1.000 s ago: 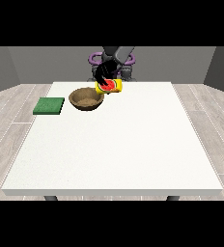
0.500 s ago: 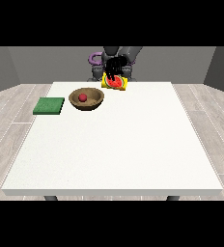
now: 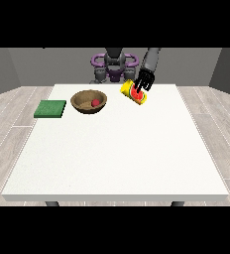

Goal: Pick the cup and pour the ball into the bowl, then pick the bowl and place it on the pad

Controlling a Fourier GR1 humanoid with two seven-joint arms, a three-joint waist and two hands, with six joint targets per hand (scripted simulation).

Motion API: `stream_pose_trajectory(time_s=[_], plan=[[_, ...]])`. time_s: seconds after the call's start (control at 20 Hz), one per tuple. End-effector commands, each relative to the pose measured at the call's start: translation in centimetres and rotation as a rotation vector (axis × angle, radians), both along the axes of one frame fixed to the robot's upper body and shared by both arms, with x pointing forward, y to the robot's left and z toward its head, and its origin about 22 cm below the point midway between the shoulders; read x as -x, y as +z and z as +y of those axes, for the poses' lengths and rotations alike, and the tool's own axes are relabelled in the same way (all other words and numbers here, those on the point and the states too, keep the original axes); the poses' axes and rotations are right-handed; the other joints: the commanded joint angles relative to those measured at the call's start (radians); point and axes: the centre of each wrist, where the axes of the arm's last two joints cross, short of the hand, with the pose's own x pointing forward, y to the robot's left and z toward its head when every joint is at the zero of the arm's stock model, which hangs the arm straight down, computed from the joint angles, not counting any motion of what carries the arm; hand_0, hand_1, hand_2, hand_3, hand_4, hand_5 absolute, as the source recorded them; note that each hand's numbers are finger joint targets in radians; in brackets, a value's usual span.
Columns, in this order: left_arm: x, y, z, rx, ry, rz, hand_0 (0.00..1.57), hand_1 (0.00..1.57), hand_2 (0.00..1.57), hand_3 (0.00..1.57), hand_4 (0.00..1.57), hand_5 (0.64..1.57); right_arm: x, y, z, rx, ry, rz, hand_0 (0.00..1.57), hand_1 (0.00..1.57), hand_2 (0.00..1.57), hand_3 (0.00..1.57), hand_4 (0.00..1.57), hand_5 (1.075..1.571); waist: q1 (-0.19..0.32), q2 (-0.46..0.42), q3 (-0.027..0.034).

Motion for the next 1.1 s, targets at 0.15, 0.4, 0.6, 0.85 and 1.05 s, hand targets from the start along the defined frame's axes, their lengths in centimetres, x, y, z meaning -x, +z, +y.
stream_pose_trajectory(time_s=[0.15,0.4,0.6,0.85,1.05], plan=[[2.3,-0.7,1.3,0.466,-0.070,-0.118,1.50,1.50,1.57,1.57,1.47,1.461,1.0,1.2,1.0,-0.020,-0.018,-0.044,0.00,0.00,0.00,0.00,0.42,1.565,0.045,0.041,-0.0076],[1.7,1.4,-1.1,0.995,-0.224,-0.118,1.22,1.22,1.39,1.06,0.70,1.560,1.1,0.4,0.8,-0.048,-0.046,-0.017,0.00,0.00,0.00,0.06,0.48,1.565,0.096,0.065,-0.0157],[1.7,2.4,4.2,1.162,-0.426,-0.228,0.33,0.33,0.00,0.00,0.25,1.569,1.2,1.7,2.0,-0.026,-0.055,-0.074,0.00,0.00,0.00,0.00,0.51,1.565,0.144,0.149,-0.0034],[0.2,6.1,11.0,1.211,-0.550,-0.282,0.00,0.00,0.00,0.00,0.00,1.553,1.8,4.2,6.6,-0.011,-0.026,-0.131,0.00,0.00,0.00,0.00,0.49,1.568,0.127,0.254,0.0030],[1.3,8.0,16.4,1.145,-0.583,-0.233,0.00,0.00,0.00,0.00,0.00,1.537,1.0,0.8,5.8,-0.013,-0.080,-0.108,0.00,0.00,0.00,0.00,0.48,1.569,0.147,0.299,0.0061]])
